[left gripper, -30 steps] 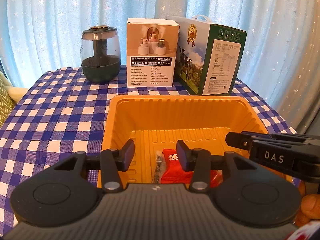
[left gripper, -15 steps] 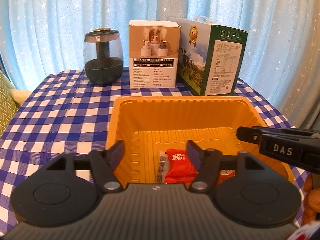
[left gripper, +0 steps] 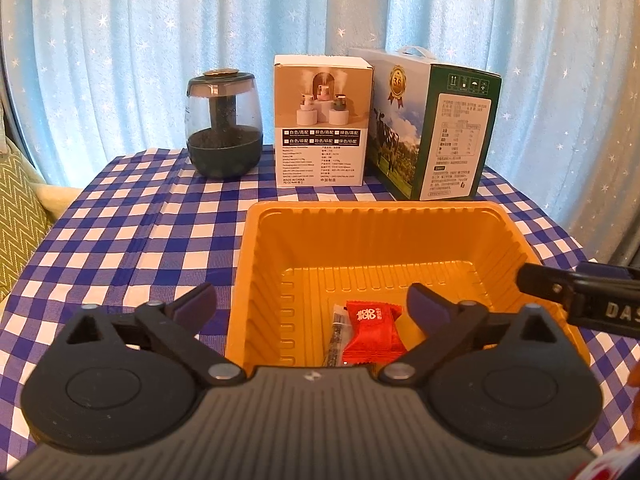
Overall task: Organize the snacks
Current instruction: 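Withdraw both open grippers from the tray toward the snacks on the cloth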
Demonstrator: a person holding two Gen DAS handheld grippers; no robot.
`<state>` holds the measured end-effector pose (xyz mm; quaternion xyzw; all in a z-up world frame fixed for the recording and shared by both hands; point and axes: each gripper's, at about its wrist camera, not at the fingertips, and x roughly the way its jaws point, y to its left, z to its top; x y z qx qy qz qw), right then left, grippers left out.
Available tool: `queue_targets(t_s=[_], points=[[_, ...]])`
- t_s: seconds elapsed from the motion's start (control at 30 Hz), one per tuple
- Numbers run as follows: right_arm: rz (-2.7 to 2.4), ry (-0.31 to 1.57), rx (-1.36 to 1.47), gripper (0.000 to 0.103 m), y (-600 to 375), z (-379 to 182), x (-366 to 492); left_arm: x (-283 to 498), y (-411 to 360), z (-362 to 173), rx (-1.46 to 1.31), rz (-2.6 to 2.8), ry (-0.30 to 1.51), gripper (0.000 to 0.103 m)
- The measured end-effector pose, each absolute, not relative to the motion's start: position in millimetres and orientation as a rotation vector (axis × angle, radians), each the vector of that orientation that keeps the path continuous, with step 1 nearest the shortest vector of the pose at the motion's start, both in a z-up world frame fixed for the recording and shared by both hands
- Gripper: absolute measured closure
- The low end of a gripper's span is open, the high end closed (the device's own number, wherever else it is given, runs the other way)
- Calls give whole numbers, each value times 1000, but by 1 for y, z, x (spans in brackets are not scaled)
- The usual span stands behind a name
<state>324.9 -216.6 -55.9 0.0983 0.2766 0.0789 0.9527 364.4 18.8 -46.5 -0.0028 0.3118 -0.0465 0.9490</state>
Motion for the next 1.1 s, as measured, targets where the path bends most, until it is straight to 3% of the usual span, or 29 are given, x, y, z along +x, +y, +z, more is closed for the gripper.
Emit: queue_targets(t_s=[0.63, 1.1], points=[[98, 594, 239, 15, -254, -51, 254, 267, 16, -38, -54, -75, 604, 0], [76, 659, 265, 15, -291, -94, 162, 177, 19, -65, -29, -68, 656, 0]])
